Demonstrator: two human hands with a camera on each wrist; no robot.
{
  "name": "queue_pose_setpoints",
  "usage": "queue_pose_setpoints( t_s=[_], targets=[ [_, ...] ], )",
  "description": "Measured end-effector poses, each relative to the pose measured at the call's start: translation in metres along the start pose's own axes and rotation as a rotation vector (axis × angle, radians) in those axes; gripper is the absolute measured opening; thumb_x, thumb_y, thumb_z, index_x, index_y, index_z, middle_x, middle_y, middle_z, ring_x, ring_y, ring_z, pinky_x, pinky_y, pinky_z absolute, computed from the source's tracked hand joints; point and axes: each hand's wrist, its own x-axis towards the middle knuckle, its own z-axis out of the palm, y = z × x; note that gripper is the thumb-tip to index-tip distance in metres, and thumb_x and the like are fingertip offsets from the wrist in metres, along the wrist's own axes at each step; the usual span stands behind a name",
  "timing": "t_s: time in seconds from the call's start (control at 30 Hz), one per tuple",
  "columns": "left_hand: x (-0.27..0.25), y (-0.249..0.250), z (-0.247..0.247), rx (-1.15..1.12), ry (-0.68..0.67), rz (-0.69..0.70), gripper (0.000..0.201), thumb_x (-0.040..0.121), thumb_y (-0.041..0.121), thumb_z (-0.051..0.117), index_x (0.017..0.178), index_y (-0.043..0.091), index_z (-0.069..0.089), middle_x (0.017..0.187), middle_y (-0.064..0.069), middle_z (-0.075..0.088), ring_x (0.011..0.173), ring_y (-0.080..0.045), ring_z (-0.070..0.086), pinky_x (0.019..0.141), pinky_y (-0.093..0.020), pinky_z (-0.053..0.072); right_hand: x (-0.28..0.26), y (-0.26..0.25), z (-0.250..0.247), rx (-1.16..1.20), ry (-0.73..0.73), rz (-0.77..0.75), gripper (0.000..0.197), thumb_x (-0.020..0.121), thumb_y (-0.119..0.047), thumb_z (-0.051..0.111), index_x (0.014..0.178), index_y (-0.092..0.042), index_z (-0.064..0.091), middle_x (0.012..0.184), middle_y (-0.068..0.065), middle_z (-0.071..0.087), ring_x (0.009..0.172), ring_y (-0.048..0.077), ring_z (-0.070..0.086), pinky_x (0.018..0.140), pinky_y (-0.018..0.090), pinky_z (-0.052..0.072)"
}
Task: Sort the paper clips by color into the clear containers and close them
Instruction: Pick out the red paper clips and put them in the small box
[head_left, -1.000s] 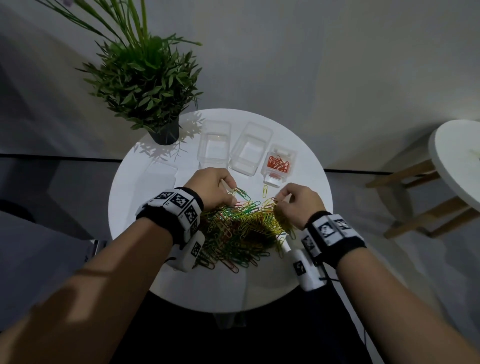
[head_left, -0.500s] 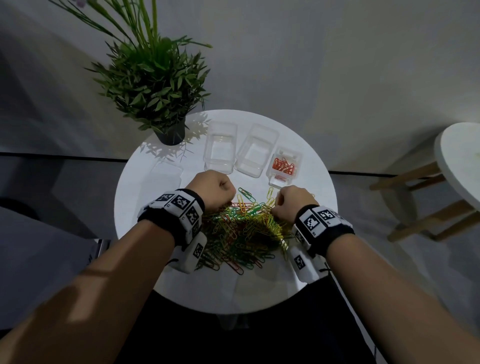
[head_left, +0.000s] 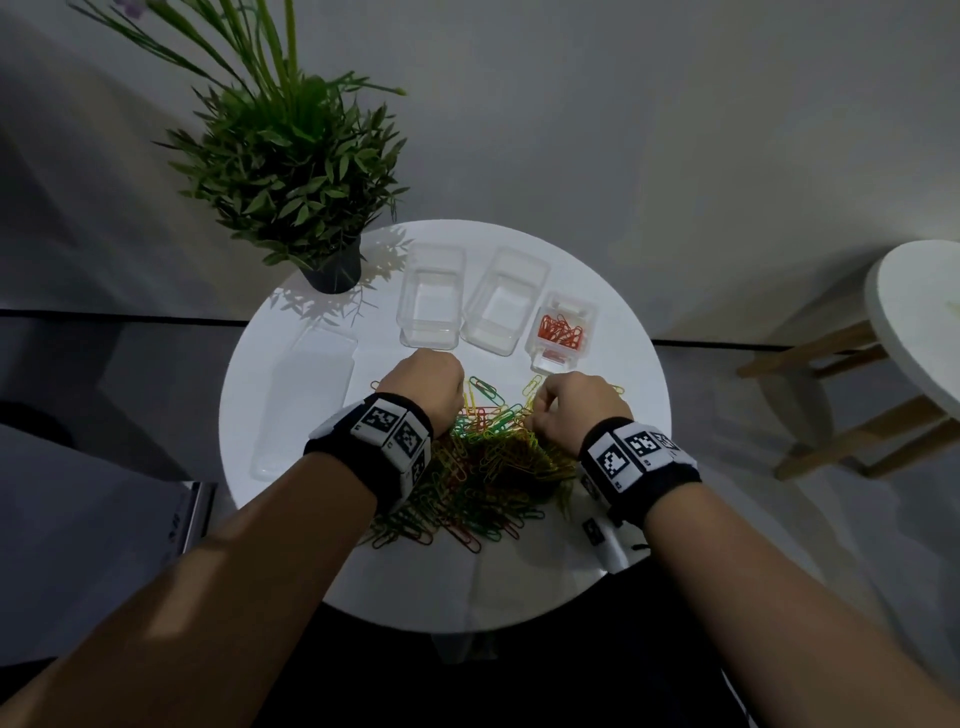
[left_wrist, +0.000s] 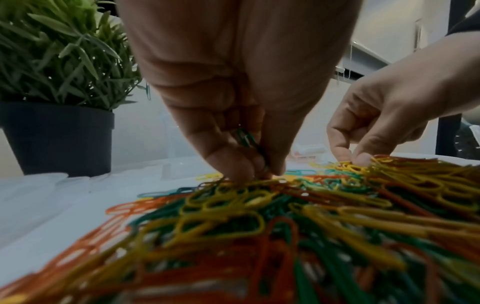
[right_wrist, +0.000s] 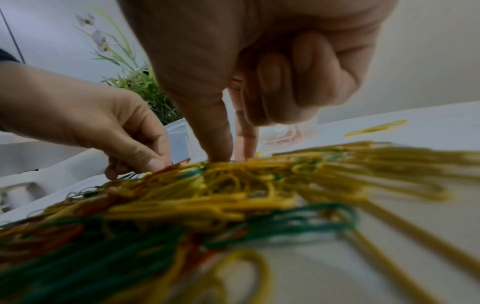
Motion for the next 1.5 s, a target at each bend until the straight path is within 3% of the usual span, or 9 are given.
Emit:
queue_pose_setpoints(
  t_s=[0.2,0.53,0.73,0.83,1.0,1.17,1.33,1.43,1.5],
  targets=[
    [-0.002,0.008,0.0,-0.038,-0.011,0.02,0.014,0.084,0.023,0.071,0.094,0.014,0.071,0.099,-0.005,0.066,0.096,-0.024,0.061,0.075,-0.03,0.049,0.002,-0.009,0.003,-0.017,-0.02,-0.051,0.017,0.088,-0.02,0.049,0.091,-0.013,0.064,0.093,0.007,0.067,0.089,0.027,0.062,0.075,0.033,0.053],
    [0.006,0.014,0.001,0.025,-0.042,0.084,0.018,0.088,0.011,0.049,0.089,0.005,0.066,0.089,-0.012,0.065,0.088,-0.029,0.062,0.074,-0.034,0.052,-0.006,0.009,-0.009,0.071,0.03,-0.035,0.012,0.088,-0.029,0.057,0.081,-0.024,0.065,0.077,-0.005,0.065,0.08,0.02,0.063,0.07,0.028,0.051],
    [-0.01,-0.02,-0.008,-0.338,0.045,0.041,0.011,0.084,0.023,0.065,0.08,0.015,0.072,0.078,0.003,0.067,0.078,-0.014,0.057,0.068,-0.022,0.04,0.008,-0.031,-0.002,-0.03,0.029,-0.163,0.015,0.088,-0.028,0.06,0.099,-0.034,0.067,0.109,0.003,0.062,0.103,0.025,0.058,0.081,0.033,0.046],
    [-0.014,-0.03,-0.012,-0.661,0.012,-0.064,0.011,0.084,0.014,0.066,0.073,0.013,0.068,0.062,0.003,0.06,0.061,-0.018,0.057,0.064,-0.027,0.053,0.013,-0.037,-0.002,-0.09,-0.016,-0.171,0.025,0.088,-0.02,0.058,0.106,-0.035,0.066,0.115,0.004,0.063,0.108,0.025,0.057,0.077,0.031,0.043],
    [-0.021,-0.035,-0.013,-0.967,-0.109,-0.141,0.019,0.091,0.0,0.058,0.074,0.008,0.062,0.073,-0.016,0.057,0.055,-0.015,0.054,0.054,-0.02,0.054,0.006,-0.039,-0.006,-0.182,-0.034,-0.207,0.021,0.09,-0.016,0.055,0.103,-0.027,0.069,0.099,-0.001,0.056,0.101,0.023,0.057,0.079,0.033,0.049],
    [-0.022,-0.029,-0.011,-1.061,-0.137,-0.19,0.018,0.092,0.002,0.056,0.075,0.007,0.06,0.068,-0.01,0.058,0.053,-0.009,0.056,0.051,-0.017,0.054,0.009,-0.038,-0.001,-0.184,-0.033,-0.264,0.017,0.09,-0.017,0.05,0.092,-0.021,0.066,0.09,0.0,0.066,0.091,0.022,0.058,0.067,0.03,0.047],
    [-0.025,-0.028,-0.015,-1.004,-0.051,-0.174,0.007,0.086,0.008,0.064,0.083,0.004,0.068,0.06,-0.007,0.06,0.043,-0.007,0.052,0.038,-0.016,0.039,0.01,-0.02,-0.002,0.383,-0.03,-0.07,0.018,0.09,-0.011,0.051,0.073,-0.015,0.055,0.074,-0.001,0.059,0.068,0.018,0.055,0.062,0.025,0.045],
    [-0.026,-0.024,-0.017,-0.954,0.01,-0.171,0.009,0.078,0.008,0.068,0.078,-0.001,0.069,0.076,-0.017,0.069,0.057,-0.02,0.058,0.043,-0.019,0.041,-0.003,-0.012,-0.015,0.935,-0.13,0.09,0.027,0.092,-0.001,0.043,0.069,-0.015,0.042,0.047,-0.004,0.044,0.038,0.01,0.037,0.036,0.012,0.027],
    [-0.026,-0.019,-0.018,-0.942,0.035,-0.152,0.011,0.078,0.007,0.068,0.071,0.001,0.063,0.082,-0.016,0.072,0.058,-0.019,0.062,0.046,-0.021,0.044,-0.01,-0.005,-0.021,1.137,-0.257,0.161,0.028,0.095,-0.007,0.039,0.07,-0.019,0.035,0.044,-0.004,0.034,0.031,0.007,0.026,0.037,0.01,0.015]
  ],
)
